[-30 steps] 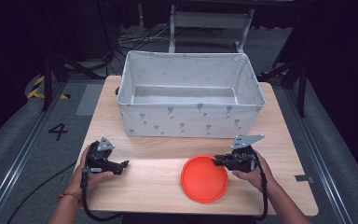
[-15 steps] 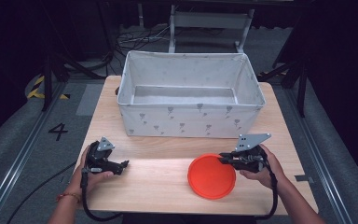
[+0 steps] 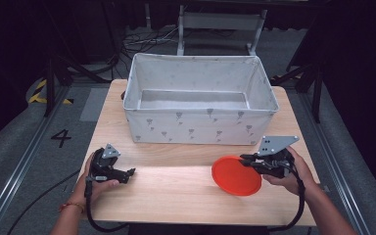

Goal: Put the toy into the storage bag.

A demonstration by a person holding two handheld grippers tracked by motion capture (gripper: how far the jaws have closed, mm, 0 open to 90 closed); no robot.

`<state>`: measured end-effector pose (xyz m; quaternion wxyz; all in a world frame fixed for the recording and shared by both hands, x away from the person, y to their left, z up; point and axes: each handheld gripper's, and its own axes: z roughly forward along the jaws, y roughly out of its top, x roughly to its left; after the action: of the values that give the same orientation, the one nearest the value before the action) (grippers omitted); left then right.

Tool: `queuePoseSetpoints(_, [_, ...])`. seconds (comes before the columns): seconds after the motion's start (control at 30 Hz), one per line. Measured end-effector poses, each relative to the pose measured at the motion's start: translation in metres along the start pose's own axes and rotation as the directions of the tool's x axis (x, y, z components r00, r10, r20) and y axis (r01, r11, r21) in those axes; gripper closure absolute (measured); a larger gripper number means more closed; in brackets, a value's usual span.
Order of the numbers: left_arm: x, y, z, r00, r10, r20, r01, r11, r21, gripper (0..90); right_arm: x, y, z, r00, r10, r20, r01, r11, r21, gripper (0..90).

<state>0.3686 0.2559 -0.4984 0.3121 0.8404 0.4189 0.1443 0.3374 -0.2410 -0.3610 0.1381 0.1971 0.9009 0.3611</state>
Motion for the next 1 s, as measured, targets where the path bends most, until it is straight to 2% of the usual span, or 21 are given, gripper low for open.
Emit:
queuePoseSetpoints(0.43, [0.0,0.0,0.0,1.0,0.0,0.0,0.0,1.0,0.0,0.2,-0.016,0.002,-0.045,0.9988,-0.01,0.048,0.01,1.0,-0.004,82.1])
queuePoseSetpoints(0.6, [0.0,0.0,0.0,1.0,0.0,0.0,0.0,1.0,0.0,0.2,-0.019,0.005,-0.06,0.9985,-0.034,0.043,0.035,0.999,-0.01,82.1])
queuePoseSetpoints(0.77, [0.0,0.0,0.0,1.0,0.0,0.0,0.0,1.0,0.0,0.2,-0.024,0.012,-0.077,0.997,-0.053,0.055,0.054,0.998,-0.011,82.1])
queuePoseSetpoints(1.0, [0.0,0.0,0.0,1.0,-0.003,0.0,0.003,1.0,0.003,0.2,-0.031,0.023,-0.093,0.996,-0.065,0.062,0.066,0.997,-0.025,82.0])
